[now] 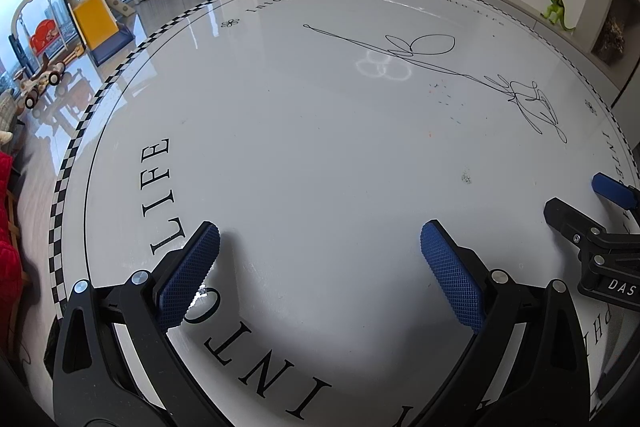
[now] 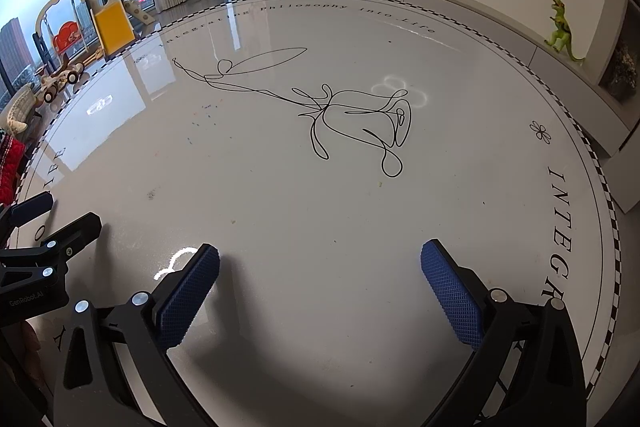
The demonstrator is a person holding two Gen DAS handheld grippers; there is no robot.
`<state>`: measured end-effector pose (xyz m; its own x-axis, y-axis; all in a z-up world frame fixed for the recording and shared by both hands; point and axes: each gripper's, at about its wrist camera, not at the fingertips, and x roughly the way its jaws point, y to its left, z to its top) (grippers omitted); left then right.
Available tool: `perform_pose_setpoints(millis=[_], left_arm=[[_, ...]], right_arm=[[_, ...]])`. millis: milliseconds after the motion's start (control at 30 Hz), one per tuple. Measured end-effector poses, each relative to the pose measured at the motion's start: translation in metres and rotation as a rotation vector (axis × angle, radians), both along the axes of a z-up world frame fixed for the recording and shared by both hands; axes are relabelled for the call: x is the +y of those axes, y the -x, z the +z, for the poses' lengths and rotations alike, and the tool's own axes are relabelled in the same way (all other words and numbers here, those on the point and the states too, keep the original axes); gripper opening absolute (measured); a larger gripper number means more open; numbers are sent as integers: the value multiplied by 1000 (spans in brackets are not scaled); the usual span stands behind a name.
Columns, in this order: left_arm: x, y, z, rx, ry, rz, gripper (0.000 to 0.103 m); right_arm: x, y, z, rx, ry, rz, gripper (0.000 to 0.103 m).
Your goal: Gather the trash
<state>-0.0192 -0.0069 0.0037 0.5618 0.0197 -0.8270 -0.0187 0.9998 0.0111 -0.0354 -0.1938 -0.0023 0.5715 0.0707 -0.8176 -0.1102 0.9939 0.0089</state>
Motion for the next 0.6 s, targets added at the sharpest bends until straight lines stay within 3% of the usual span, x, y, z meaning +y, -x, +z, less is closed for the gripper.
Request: perform_pose_setpoints(millis=[600], left_arm=[[0,0,0,0,0,0,97]], right_arm=[[1,0,0,0,0,0,100]])
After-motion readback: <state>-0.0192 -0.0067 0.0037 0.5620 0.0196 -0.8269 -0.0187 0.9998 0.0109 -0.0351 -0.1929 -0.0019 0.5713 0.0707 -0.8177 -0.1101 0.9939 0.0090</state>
